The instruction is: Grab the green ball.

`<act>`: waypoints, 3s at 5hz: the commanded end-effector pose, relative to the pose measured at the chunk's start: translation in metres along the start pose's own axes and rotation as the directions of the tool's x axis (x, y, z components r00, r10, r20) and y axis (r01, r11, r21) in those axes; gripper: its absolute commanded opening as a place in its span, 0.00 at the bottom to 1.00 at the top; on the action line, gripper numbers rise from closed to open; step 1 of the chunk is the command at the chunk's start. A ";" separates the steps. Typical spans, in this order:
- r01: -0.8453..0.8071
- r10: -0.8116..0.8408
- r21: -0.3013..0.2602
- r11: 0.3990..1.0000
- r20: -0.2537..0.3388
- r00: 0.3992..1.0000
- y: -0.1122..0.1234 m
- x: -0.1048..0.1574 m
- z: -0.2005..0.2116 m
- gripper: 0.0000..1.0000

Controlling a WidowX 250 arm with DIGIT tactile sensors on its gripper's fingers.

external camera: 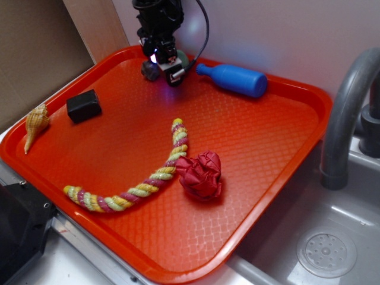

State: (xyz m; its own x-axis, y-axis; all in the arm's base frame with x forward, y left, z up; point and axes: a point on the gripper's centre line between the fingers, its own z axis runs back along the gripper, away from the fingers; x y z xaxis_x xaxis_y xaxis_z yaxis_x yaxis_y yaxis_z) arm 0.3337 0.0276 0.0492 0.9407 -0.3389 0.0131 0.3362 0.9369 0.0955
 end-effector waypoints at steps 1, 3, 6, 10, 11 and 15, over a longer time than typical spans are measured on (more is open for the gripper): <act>-0.021 0.016 0.041 0.999 0.134 0.991 0.004 0.010 0.037 1.00; 0.002 -0.007 0.022 1.000 0.190 0.982 -0.005 0.026 0.027 1.00; -0.058 0.058 -0.006 0.998 0.156 0.986 -0.007 0.035 0.022 1.00; -0.086 0.083 0.026 0.996 0.085 0.993 0.002 0.043 -0.021 0.00; -0.082 0.078 0.044 0.996 0.081 0.994 0.001 0.041 -0.021 0.00; -0.154 0.154 -0.024 0.988 -0.004 0.988 -0.001 0.018 -0.002 0.00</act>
State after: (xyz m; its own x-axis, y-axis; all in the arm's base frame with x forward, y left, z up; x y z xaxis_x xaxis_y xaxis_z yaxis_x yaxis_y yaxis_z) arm 0.3432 0.0219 0.0303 0.9804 -0.1922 -0.0427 0.1944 0.9795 0.0533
